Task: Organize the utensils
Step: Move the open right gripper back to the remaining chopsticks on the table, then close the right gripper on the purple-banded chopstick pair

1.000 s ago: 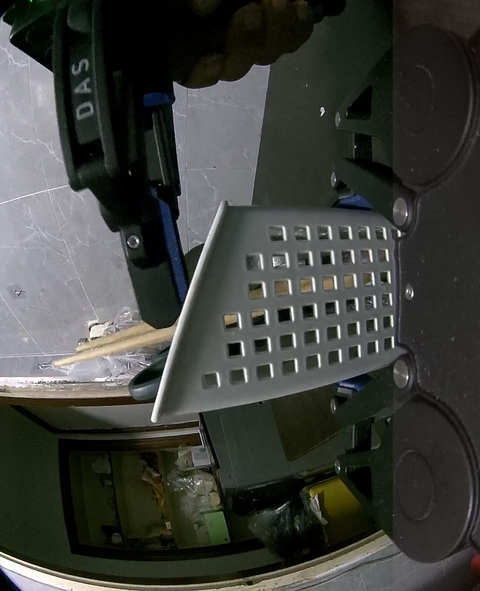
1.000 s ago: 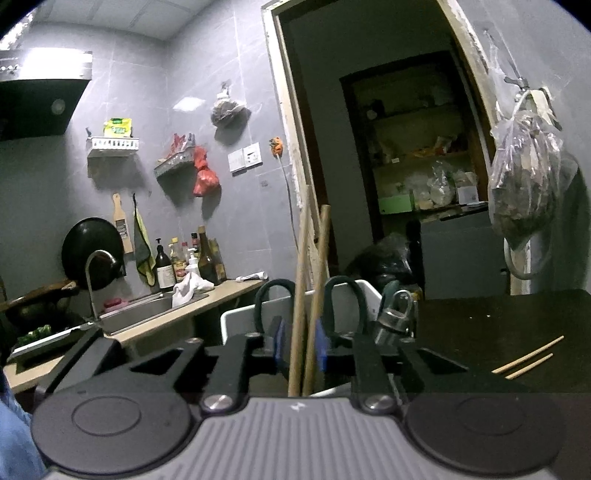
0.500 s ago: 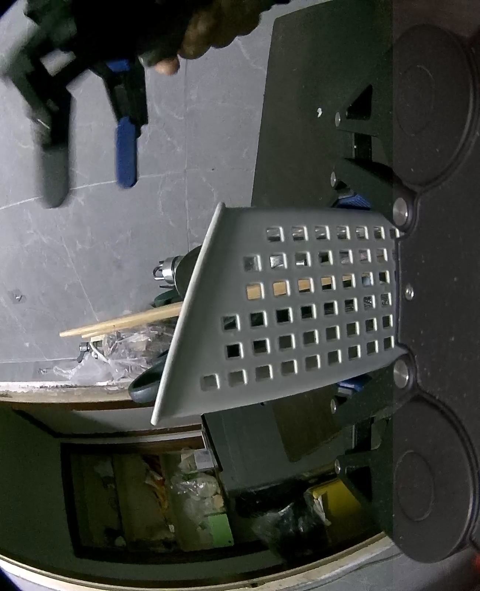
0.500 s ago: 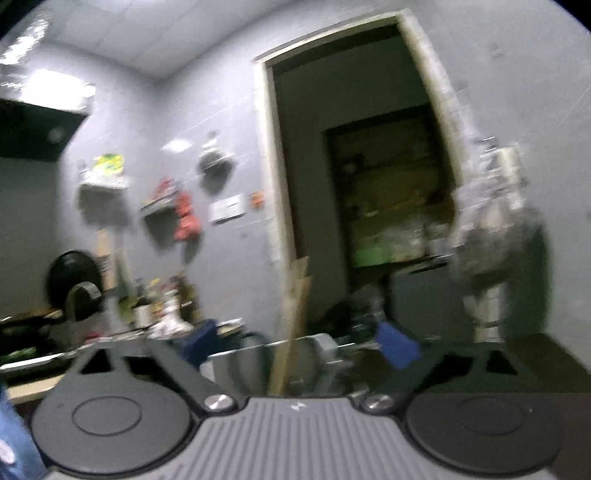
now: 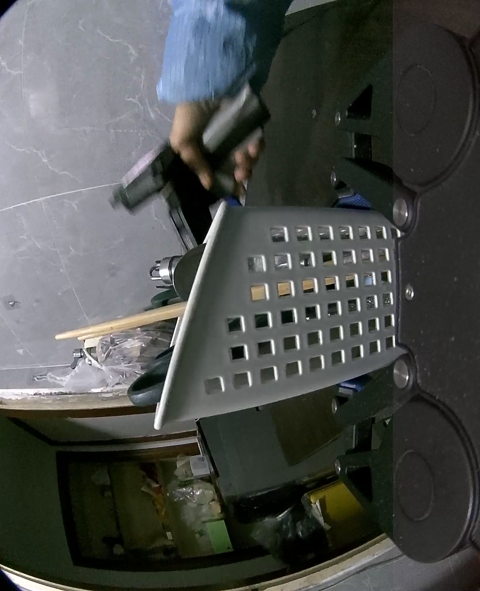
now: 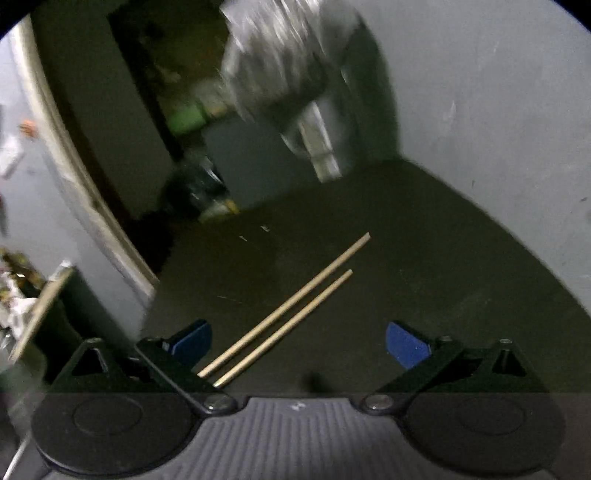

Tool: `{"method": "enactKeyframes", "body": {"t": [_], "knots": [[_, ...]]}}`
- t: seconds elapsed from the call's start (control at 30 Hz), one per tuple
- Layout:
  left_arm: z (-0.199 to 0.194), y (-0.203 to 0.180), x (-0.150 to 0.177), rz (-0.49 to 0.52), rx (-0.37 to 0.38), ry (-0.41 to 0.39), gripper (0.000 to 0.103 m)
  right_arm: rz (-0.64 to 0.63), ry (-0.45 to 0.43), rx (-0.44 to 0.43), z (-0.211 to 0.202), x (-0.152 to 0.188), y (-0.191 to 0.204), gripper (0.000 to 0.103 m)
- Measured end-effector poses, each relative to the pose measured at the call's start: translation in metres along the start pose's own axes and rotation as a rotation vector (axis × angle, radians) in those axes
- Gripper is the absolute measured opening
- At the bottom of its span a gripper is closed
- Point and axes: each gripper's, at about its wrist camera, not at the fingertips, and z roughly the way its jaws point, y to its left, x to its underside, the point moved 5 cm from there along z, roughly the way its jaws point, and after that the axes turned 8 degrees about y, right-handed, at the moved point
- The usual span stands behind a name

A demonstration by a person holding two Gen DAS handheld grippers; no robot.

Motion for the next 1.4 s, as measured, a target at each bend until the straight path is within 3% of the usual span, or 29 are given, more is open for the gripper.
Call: {"method": "enactKeyframes", "body": {"t": [0.1, 0.2, 0.33, 0.43, 0.5, 0.57, 0.87, 1.13, 1.3, 1.4], "knots": [[0.001, -0.001, 0.0, 0.0, -0.001, 0.0, 0.078, -0.043, 0.057, 0.041, 0.032, -0.013, 0.009, 0.103], [0.001, -0.003, 0.001, 0.002, -0.003, -0.002, 0.078, -0.166, 0.047, 0.07, 0.055, -0.022, 0.025, 0.103], [0.003, -0.005, 0.002, 0.006, -0.003, -0.003, 0.078, -0.332, 0.034, -0.048, 0.083, -0.035, 0.045, 0.103], [0.004, -0.005, 0.002, 0.01, -0.003, -0.002, 0.078, -0.363, 0.082, -0.105, 0.105, -0.041, 0.052, 0.1], [0.005, -0.005, 0.003, 0.011, -0.003, -0.002, 0.078, -0.36, 0.129, -0.12, 0.119, -0.042, 0.054, 0.099], [0.005, -0.005, 0.004, 0.009, -0.003, -0.001, 0.078, -0.386, 0.117, -0.093, 0.122, -0.042, 0.052, 0.099], [0.006, -0.007, 0.005, 0.007, -0.007, -0.003, 0.078, -0.385, 0.145, -0.064, 0.091, -0.023, 0.025, 0.075], [0.007, -0.006, 0.007, 0.011, -0.005, -0.003, 0.078, -0.427, 0.151, -0.026, 0.032, 0.028, -0.002, 0.071], [0.008, -0.006, 0.006, 0.014, -0.007, -0.001, 0.078, -0.536, 0.157, 0.012, 0.011, 0.062, 0.015, 0.068], [0.008, -0.006, 0.005, 0.012, -0.009, 0.002, 0.079, -0.594, 0.154, 0.025, 0.011, 0.065, 0.029, 0.064]]}}
